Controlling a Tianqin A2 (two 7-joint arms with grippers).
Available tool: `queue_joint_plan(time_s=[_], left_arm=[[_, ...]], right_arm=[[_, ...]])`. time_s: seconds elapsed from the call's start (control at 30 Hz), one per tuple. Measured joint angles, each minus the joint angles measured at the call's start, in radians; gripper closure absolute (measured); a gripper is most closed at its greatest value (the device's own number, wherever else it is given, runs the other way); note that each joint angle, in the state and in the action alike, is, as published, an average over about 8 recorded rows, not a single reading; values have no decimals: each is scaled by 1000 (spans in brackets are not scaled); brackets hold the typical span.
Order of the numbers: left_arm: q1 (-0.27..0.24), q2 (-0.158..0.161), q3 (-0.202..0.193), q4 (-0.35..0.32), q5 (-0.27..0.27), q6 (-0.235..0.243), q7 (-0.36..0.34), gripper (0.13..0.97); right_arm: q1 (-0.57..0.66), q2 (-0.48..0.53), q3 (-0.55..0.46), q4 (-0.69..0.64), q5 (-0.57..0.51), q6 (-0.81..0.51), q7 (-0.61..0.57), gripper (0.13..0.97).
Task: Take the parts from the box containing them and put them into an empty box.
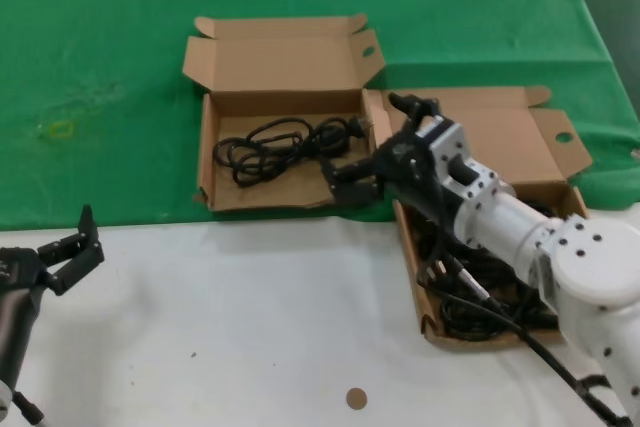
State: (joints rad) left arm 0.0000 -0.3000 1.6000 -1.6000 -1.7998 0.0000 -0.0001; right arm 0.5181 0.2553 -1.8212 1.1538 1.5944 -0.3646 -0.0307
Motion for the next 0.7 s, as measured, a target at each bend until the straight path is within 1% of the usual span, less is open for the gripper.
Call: queue_joint_plan(time_s=[0.1,0.4,0.7], left_arm=[[0,0,0,0,0,0,0,198],[0,0,0,0,0,0,0,136],[0,0,0,0,0,0,0,133]], right_arm=[[-51,4,22,44,20,36,3,129],[-206,18,88,177,82,145,12,129],[-361,31,154,311,143,254,21,129]])
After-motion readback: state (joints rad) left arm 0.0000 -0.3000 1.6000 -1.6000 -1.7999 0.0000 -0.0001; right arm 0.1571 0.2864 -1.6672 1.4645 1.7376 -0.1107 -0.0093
